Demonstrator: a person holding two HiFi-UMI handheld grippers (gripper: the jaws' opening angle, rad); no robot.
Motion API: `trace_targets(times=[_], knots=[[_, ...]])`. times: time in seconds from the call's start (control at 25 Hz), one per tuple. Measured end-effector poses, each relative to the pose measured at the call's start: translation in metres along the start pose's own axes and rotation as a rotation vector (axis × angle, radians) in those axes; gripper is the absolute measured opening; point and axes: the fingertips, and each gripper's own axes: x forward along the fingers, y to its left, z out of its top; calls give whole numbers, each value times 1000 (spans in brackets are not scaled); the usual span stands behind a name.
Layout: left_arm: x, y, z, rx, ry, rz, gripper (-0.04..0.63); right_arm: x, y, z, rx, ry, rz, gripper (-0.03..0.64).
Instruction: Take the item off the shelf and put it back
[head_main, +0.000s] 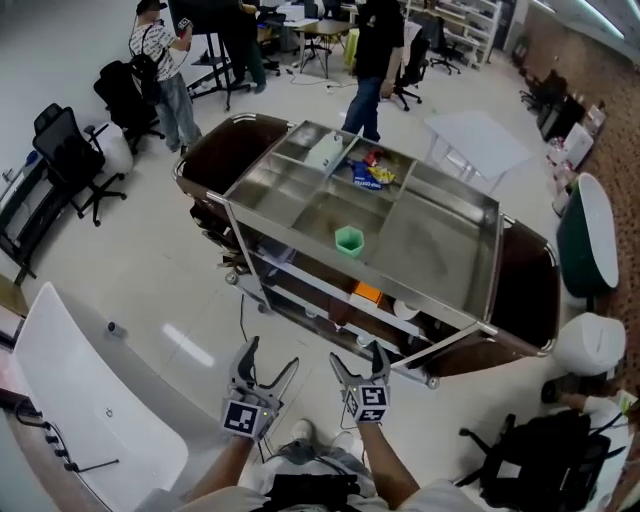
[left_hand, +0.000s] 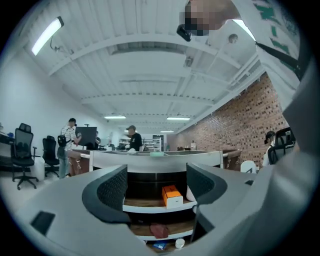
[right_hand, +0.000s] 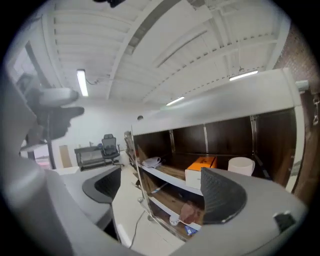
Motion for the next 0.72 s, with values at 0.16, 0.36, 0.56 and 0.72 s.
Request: trace_targets(times=[0.16, 0.36, 0.56, 0.72], knots=[[7, -23, 19, -5, -45, -45, 350, -74, 7, 72, 10, -152, 20, 520], [7, -45, 43, 3, -98, -90, 350, -148, -23, 153, -18, -356, -97, 515], [18, -72, 61, 38, -150, -151, 350, -197, -52, 201, -65, -455, -201, 512], [21, -90, 62, 39, -149, -187, 350, -219, -59, 208, -88, -462, -246, 509]])
